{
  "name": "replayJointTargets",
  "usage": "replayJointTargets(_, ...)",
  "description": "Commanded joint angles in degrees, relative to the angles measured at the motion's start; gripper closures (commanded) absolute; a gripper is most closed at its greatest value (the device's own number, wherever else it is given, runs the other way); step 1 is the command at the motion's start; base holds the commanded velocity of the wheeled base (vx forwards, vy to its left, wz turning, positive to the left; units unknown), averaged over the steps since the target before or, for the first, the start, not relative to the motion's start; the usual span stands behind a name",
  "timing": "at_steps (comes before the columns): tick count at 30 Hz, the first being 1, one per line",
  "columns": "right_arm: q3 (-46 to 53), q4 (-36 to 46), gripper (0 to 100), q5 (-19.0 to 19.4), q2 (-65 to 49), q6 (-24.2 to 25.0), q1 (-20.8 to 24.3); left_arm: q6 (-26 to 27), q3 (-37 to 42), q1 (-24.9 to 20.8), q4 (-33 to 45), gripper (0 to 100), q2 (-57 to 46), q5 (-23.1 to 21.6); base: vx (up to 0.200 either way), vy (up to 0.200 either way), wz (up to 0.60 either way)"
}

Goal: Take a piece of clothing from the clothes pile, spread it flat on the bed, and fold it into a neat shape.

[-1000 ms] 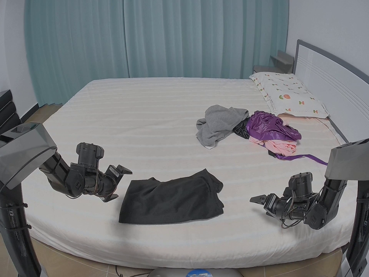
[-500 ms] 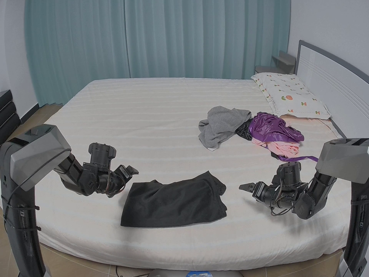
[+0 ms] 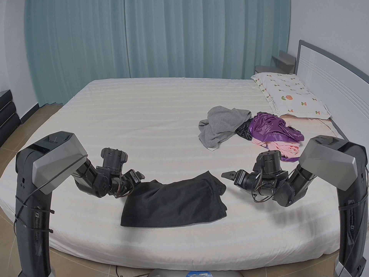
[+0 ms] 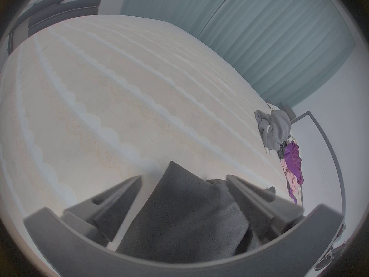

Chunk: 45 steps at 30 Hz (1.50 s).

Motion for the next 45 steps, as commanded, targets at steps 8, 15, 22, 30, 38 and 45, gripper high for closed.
replayJointTargets(8,-13.4,8.2,0,-1.5,6.0,-1.7,2.8,0.1,-0.3,-0.9,-0.1,100,2.0,3.1,0.000,0.000,0.00)
replayJointTargets(15,-19.8,11.2,0,-2.7,8.5,-4.5,3.1,-5.4,-0.3,-0.3,-0.4,100,1.3,5.1,0.000,0.000,0.00)
replayJointTargets(22,-25.9,14.2,0,-2.3,11.5,-7.9,4.3,-8.2,0.4,-0.1,-0.4,100,-0.1,5.1,0.000,0.000,0.00)
replayJointTargets(30,-31.2,18.2,0,-2.2,14.3,-8.7,5.5,-8.1,1.3,-0.1,-0.5,100,-0.2,5.1,0.000,0.000,0.00)
replayJointTargets(38,-33.3,19.3,100,-2.8,15.2,-8.4,5.3,-7.6,1.4,-0.1,-0.5,100,-0.1,5.3,0.000,0.000,0.00)
replayJointTargets(45,-33.6,19.2,100,-6.2,14.9,-7.2,4.1,-7.6,1.4,0.8,-0.5,100,0.3,8.1,0.000,0.000,0.00)
